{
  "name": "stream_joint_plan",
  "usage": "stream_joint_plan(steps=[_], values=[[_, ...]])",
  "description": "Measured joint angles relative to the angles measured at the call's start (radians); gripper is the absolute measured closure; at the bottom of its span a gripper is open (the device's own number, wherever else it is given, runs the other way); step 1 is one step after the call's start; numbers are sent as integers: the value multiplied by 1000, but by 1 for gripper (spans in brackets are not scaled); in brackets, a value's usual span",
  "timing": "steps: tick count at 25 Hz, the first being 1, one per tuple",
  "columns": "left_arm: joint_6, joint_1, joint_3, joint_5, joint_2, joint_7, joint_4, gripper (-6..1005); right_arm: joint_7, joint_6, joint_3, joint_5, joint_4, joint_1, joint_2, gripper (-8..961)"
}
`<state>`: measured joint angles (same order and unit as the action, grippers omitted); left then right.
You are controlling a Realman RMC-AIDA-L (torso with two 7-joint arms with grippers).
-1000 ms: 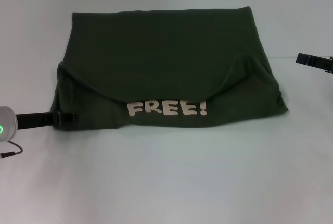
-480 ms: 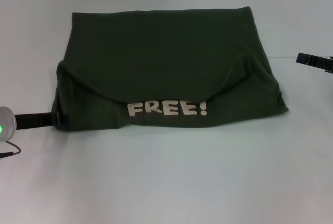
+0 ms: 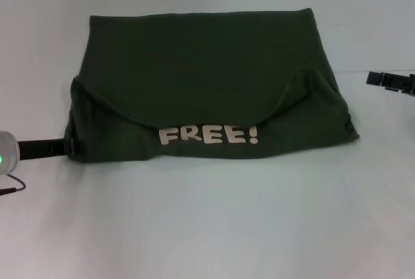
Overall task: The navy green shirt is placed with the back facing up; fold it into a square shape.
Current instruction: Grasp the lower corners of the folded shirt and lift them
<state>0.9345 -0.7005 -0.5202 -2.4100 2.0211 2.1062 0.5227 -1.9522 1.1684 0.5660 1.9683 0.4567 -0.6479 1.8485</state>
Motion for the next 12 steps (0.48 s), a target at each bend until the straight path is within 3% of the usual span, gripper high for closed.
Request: stream_joint_plan(steps=[4,8,12], values=[[2,-1,0,0,-1,2,0,971,-182,34,43,126,52,-31,-19,230],[3,-3,-2,0,-1,3,0,970,-325,73,70,237,58,-74,-55,234],[4,-5,-4,0,-1,5,0,970,-382,85,90,328,62,-107,-67,237]])
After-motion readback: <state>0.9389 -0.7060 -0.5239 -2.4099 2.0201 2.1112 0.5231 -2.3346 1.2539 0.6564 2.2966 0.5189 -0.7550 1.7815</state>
